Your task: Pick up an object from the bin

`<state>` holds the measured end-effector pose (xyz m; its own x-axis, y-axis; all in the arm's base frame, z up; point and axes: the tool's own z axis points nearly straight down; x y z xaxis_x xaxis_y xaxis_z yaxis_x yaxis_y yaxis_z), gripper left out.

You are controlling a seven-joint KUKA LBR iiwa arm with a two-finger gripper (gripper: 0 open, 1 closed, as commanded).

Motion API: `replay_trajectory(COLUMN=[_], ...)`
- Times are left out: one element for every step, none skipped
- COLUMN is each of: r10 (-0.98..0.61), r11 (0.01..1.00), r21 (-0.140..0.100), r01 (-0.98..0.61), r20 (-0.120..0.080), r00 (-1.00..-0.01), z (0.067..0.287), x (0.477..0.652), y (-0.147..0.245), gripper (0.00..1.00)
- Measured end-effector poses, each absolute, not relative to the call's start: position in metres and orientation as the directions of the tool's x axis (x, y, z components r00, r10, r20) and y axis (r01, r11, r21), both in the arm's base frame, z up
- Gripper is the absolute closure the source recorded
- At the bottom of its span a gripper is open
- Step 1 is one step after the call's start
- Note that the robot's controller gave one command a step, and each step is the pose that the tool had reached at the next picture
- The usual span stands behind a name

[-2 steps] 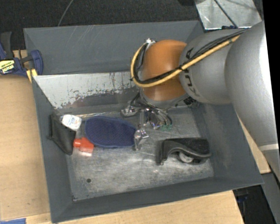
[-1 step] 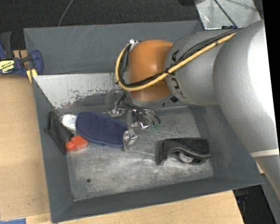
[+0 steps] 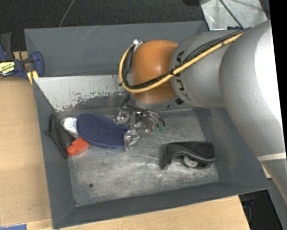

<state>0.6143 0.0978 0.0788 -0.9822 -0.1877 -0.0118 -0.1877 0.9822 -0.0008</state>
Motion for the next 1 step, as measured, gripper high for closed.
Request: replay_trajectory(r10=[-0.269], r11=[0.963], r21=[-0.002], r01=[-0.269], r20=[-0.013], r00=[-0.963], z=[0.2565], x=[0.6126], y=[0.0810], gripper=[1.00])
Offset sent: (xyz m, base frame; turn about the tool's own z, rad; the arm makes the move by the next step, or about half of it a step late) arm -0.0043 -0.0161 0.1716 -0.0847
